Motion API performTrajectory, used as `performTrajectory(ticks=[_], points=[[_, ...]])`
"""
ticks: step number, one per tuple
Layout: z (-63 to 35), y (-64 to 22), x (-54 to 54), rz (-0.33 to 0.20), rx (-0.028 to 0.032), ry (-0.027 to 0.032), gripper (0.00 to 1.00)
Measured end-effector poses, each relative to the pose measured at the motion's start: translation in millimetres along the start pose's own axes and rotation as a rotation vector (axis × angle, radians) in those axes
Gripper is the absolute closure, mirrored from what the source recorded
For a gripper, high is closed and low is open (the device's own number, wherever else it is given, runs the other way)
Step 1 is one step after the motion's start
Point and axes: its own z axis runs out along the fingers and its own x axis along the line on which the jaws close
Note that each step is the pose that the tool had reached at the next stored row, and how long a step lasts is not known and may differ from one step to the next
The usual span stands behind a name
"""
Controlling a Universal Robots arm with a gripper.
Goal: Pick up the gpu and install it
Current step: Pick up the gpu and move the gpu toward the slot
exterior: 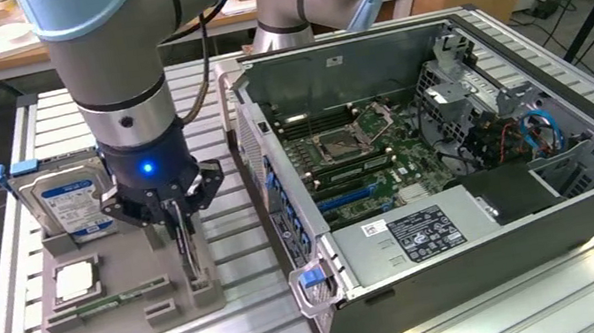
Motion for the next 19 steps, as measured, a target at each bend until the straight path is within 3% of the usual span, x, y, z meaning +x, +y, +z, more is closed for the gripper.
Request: performTrajectory(ticks=[2, 10, 11, 13, 15, 19], points=[[-7.6, 0.1, -0.2, 0.000, 0.0000, 0.0000, 0.73], [-15.4, 0.3, -0.4, 0.000, 0.0001, 0.0002, 0.73], [-32.1, 0.6, -0.9, 0.000, 0.0000, 0.0003, 0.73], [-33.9, 0.6, -1.0, 0.000, 0.0000, 0.0002, 0.73], [-50.2, 0.9, -1.4, 0.000, 0.0000, 0.0002, 0.73], [-53.4, 1.0, -1.5, 0.000, 0.0000, 0.0003, 0.73]])
